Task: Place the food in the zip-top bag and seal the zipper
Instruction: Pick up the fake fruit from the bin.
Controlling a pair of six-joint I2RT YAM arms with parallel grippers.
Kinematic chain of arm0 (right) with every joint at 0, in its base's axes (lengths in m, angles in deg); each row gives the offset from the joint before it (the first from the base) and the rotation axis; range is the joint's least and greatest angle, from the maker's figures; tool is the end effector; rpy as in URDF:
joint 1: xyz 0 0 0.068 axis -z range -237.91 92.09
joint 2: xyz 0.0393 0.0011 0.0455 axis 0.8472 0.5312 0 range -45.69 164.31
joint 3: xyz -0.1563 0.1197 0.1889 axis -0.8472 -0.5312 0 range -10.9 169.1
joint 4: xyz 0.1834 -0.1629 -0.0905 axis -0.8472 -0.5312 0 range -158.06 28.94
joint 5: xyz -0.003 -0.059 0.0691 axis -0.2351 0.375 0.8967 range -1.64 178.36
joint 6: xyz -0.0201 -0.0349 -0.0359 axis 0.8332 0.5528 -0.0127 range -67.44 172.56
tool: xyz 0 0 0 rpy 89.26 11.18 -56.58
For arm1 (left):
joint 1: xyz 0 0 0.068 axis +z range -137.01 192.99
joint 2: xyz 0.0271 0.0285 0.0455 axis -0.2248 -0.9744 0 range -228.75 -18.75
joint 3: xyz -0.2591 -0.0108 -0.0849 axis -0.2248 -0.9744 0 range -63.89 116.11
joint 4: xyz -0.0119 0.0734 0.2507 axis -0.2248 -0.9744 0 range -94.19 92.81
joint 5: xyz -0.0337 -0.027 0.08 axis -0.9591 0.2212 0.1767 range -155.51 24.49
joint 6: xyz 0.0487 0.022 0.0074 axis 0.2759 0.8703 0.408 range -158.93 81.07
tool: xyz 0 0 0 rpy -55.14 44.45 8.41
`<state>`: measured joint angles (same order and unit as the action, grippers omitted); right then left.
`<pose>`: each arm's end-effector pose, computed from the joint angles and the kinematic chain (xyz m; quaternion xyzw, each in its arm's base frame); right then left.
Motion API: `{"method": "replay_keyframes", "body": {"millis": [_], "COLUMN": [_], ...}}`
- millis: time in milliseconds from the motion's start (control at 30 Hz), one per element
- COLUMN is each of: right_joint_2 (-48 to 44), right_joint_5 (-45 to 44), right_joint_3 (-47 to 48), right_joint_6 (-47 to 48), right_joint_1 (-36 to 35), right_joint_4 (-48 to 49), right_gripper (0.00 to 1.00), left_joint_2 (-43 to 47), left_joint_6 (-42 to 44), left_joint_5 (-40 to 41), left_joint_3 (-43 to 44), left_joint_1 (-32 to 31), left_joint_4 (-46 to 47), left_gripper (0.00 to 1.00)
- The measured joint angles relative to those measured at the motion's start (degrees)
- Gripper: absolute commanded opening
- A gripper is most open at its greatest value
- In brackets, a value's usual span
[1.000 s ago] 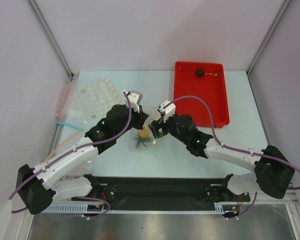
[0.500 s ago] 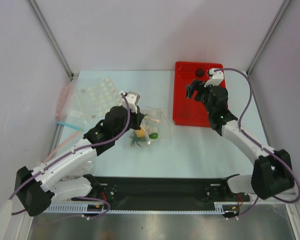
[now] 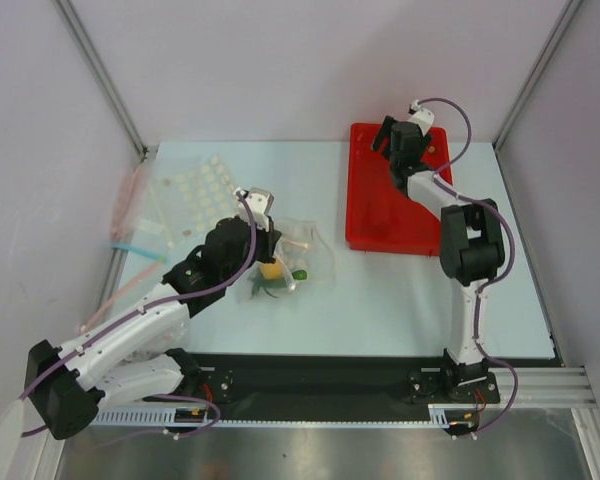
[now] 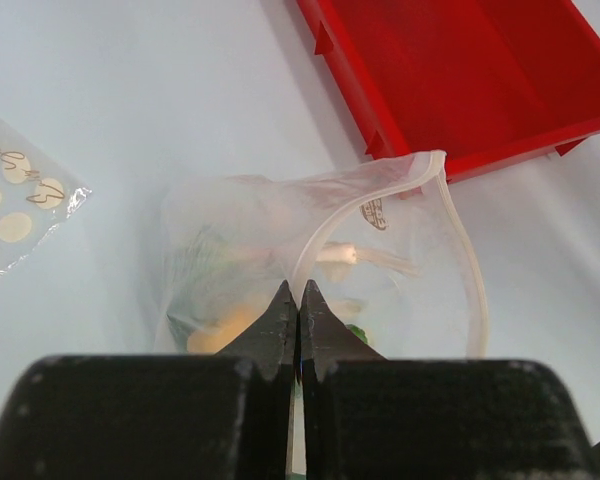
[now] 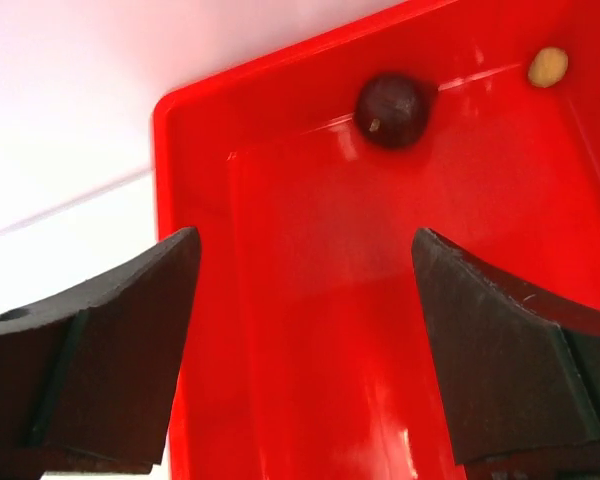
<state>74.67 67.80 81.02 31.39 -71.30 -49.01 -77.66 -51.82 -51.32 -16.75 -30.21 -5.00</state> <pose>0.4896 0.1037 0.2471 0.1601 0.7788 0.0387 0.6053 0.1795 -0.1565 0.3119 0.1433 0.8012 -0.1799 0.5524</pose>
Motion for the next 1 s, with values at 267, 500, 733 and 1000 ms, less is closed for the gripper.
{"method": "replay_keyframes", "body": {"millis": [267,500,733,1000], "right_joint_2": [14.0,23.9,31.6,36.6], "right_joint_5": [-1.2,0.3,3.7,7.1], "right_joint_3": [16.2,26.9,36.1,41.3], "right_joint_6": [-3.3,-5.0,-5.8,-9.7], "right_joint_1": [4.4,7.6,8.0,8.2], "right_joint_4": [-4.7,-7.6,-8.8,-7.1], "right_gripper": [0.91,0.94,0.96,0.52], "left_joint_2": [0.4,0.6,1.6,1.6], "left_joint_6": [0.9,1.0,1.0,1.4], "left_joint_5": [0.1,1.0,2.1,2.2], "left_joint_3": [-0.1,-0.5,-1.1,-1.1], "left_joint_1": [0.7,0.9,0.9,1.0], "left_joint_4": [0.0,0.0,0.0,0.0], "left_gripper": [0.00,0.00,0.00,0.00]}}
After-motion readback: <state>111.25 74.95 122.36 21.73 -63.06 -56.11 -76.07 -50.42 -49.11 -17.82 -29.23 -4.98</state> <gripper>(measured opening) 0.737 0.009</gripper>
